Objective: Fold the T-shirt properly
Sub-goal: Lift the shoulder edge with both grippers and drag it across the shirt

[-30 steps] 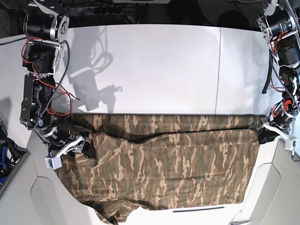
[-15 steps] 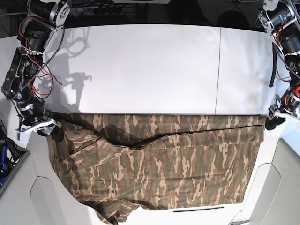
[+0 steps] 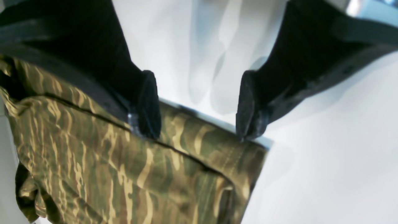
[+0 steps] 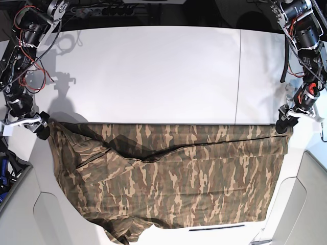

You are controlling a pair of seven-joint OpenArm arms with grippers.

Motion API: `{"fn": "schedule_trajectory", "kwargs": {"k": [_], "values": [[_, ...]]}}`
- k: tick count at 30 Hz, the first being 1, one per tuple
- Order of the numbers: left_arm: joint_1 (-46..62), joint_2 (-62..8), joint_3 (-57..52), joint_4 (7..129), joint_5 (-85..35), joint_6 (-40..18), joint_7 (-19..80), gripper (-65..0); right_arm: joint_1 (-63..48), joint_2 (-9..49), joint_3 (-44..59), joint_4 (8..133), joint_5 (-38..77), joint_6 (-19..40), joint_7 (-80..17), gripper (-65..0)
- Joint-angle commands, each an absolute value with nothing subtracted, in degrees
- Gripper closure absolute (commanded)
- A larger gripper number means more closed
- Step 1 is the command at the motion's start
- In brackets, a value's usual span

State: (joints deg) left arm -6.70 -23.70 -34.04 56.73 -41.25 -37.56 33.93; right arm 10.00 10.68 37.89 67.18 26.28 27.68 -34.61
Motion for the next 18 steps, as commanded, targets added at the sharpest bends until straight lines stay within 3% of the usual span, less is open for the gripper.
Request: {"fn": "schedule_trajectory", "kwargs": {"k": [1,13,15,18], "values": [[-7.6,-24.4,-34.0,57.5,-41.3,-38.1,32.1,-41.0,10.9,11.7,37.4,66.7,27.7,28.1,-33.3,-40.9],[-11.5,-22.4,-26.2,57.3,-33.5,-27.4,26.3,-40.7,11.6,9.3,28.2,58.4,27.4,29.4,-24.6,-40.2],[-12.4,-22.4,-26.2,57.3,-31.9,-26.9,26.3,-39.1,12.1,8.4,28.0,58.4,26.9,29.4,-24.6,-34.3],[-12.7,-22.6,-26.2,57.3,-31.9,-27.0,26.4,-26.5,12.6,7.9,28.0,58.4,26.9,29.4,-24.6,-16.4]]}}
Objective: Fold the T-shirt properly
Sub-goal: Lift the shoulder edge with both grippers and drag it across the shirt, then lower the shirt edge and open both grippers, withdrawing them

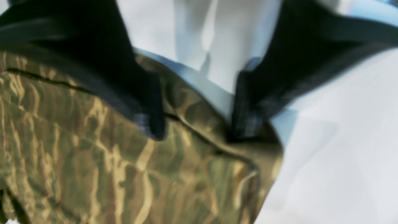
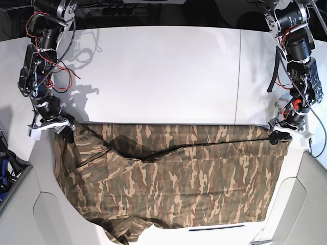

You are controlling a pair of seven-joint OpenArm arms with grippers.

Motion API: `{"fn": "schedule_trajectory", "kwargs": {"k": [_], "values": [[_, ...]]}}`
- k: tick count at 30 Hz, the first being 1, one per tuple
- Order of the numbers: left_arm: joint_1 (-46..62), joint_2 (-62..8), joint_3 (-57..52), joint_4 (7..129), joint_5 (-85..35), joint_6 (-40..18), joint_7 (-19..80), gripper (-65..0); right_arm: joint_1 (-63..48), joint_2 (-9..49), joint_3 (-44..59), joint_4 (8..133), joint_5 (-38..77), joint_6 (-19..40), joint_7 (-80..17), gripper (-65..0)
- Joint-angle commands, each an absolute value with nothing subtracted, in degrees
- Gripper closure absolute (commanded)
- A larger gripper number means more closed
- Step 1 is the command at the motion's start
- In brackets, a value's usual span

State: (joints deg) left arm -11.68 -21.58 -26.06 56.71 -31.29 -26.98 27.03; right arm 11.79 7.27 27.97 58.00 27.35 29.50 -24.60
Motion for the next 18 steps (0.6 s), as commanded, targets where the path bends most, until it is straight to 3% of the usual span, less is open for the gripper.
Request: {"fn": "schedule_trajectory", "kwargs": {"k": [1,3,5,9,18], "values": [[-12.7,-22.6,-26.2,57.3,-31.9,-27.0,26.4,-20.4,12.7,7.8,28.0,58.4,26.4,29.4,-24.6,-9.8],[-12.7,-22.6,-26.2,57.3,-31.7,-27.2,26.4,-8.8,13.4,7.8,28.0,58.4,25.2,30.5,-24.6,0.0],[-12.9,-22.7,-26.2,57.4,-31.0,-28.3,26.4,0.0,13.8,7.9,28.0,58.4,24.5,32.4,-24.7,0.0],[-13.2,-23.6,-26.8,58.0,-31.4,-34.7,28.1,0.0,13.8,7.9,28.1,61.1,24.6,32.8,-27.7,0.0],[-8.0,-24.6,-30.5,66.5,-40.2,-39.6,37.1,0.0,8.0,9.7,28.7,73.2,29.2,32.8,-37.5,0.0]]}}
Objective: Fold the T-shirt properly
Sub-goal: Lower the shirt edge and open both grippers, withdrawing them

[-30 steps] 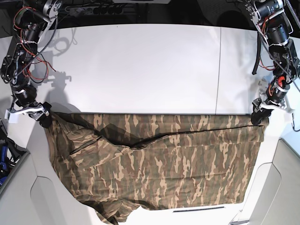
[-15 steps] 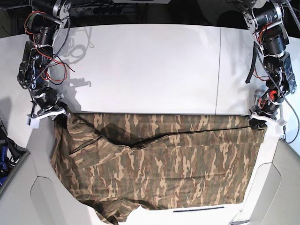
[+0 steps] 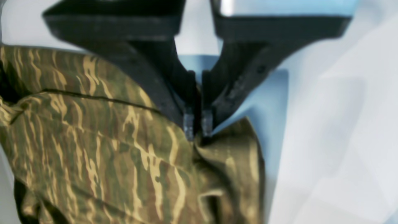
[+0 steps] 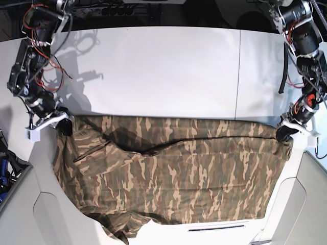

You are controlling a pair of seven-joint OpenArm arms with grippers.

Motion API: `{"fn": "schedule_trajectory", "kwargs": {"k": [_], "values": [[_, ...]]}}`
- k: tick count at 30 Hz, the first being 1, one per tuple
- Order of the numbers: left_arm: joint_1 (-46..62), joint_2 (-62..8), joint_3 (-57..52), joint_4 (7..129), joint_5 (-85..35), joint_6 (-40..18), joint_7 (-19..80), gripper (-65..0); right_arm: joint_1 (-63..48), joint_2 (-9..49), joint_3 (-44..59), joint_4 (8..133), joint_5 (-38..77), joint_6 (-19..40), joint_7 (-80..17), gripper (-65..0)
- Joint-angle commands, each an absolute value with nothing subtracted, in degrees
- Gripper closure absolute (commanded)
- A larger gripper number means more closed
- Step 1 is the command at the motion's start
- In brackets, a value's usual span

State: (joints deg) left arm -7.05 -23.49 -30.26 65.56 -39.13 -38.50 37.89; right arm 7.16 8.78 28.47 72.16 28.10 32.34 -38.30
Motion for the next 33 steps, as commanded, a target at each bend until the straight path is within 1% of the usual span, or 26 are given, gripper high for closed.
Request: {"fn": "schedule_trajectory", "kwargs": {"k": [1,6,10,14,20,27,33], "values": [[-6.4,-24.6,-30.5,68.5,-40.6,-39.7,37.5,0.0,7.0,10.2,28.7,74.1,29.5,32.8,-37.6,0.0],[2.8,-24.6,-31.0,79.3,-41.6,-39.7,37.9,0.0,1.0,13.3,28.8,79.0,32.1,32.8,-38.6,0.0],[10.2,-24.6,-32.8,85.9,-45.3,-39.7,41.5,0.0,-4.2,15.5,29.3,83.4,35.4,32.8,-43.0,0.0],[16.8,-24.4,-35.6,91.6,-49.1,-39.7,43.0,0.0,-8.3,16.4,30.9,86.9,38.8,32.8,-46.9,0.0],[26.1,-21.5,-38.8,101.1,-49.5,-39.7,45.1,0.0,-14.9,17.4,34.1,91.5,41.3,32.8,-47.0,0.0],[34.1,-19.5,-39.0,106.5,-49.5,-39.7,45.3,0.0,-20.0,18.1,35.4,93.4,41.6,32.8,-47.6,0.0],[35.4,-18.9,-39.0,107.1,-49.5,-39.7,46.0,0.0,-21.8,18.1,35.6,93.4,41.4,32.8,-47.4,0.0]]}}
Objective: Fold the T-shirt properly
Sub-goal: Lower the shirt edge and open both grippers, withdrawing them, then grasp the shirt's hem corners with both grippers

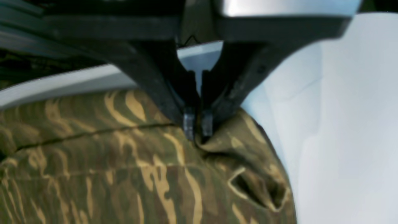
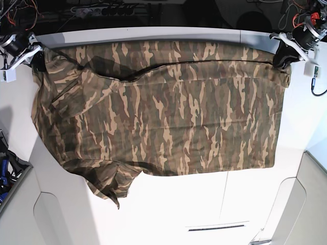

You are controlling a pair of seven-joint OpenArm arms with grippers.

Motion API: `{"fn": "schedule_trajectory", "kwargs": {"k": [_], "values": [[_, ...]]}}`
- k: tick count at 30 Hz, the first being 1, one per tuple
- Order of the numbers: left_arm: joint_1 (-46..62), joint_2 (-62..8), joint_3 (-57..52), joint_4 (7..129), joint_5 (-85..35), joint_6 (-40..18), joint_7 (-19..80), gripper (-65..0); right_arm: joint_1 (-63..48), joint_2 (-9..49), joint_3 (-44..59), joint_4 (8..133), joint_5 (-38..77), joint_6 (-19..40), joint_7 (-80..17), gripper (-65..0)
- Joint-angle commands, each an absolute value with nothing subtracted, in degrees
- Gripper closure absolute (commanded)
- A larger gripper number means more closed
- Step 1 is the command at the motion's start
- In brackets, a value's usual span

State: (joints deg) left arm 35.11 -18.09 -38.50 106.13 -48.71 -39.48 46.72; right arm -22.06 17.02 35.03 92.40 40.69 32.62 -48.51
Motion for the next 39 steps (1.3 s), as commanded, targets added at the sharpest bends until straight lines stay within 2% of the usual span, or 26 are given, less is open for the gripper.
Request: {"fn": "schedule_trajectory", "kwargs": {"k": [1,2,4,7,8,9,19,24,28,32,39], "values": [[35.4,-18.6,-39.0,107.1,-49.5,-39.7,46.2,0.0,-21.8,18.1,35.6,93.4,41.4,32.8,-47.4,0.0],[35.4,-18.2,-39.0,107.1,-49.5,-39.7,46.2,0.0,-21.7,18.1,35.6,93.4,41.4,32.8,-47.4,0.0],[35.4,-17.6,-39.0,107.1,-49.4,-39.7,46.2,-10.5,-21.4,18.1,35.6,93.4,41.4,32.8,-47.3,0.0],[35.4,-17.5,-39.0,107.1,-49.2,-39.7,46.2,-26.2,-21.3,18.1,35.6,93.4,41.4,32.8,-45.8,-24.9],[35.4,-17.5,-39.1,107.1,-48.9,-39.7,46.1,-28.1,-21.3,18.1,35.7,93.4,41.4,32.8,-45.3,-30.0],[35.4,-17.5,-39.4,107.1,-48.6,-39.7,46.1,-28.5,-21.3,18.1,36.0,93.4,41.4,32.8,-44.6,-32.4],[32.2,-18.0,-52.3,107.1,-51.7,-39.7,44.4,-28.5,-15.1,20.0,45.6,93.4,39.9,31.7,-42.8,-32.5],[29.0,-20.6,-52.7,107.1,-51.7,-39.7,44.1,-28.6,-8.8,22.3,46.3,93.3,37.0,31.7,-40.0,-32.5],[25.8,-22.8,-51.3,105.9,-51.3,-39.7,42.3,-29.4,-3.8,22.5,45.5,92.8,35.6,31.0,-39.7,-32.5],[21.3,-25.2,-47.3,100.9,-47.6,-39.6,39.4,-38.3,1.6,22.6,42.0,89.5,32.5,31.0,-37.1,-32.5],[9.1,-30.2,-34.8,83.9,-38.8,-36.4,33.9,-38.3,13.9,23.2,30.9,70.7,26.7,31.1,-30.2,-32.5]]}}
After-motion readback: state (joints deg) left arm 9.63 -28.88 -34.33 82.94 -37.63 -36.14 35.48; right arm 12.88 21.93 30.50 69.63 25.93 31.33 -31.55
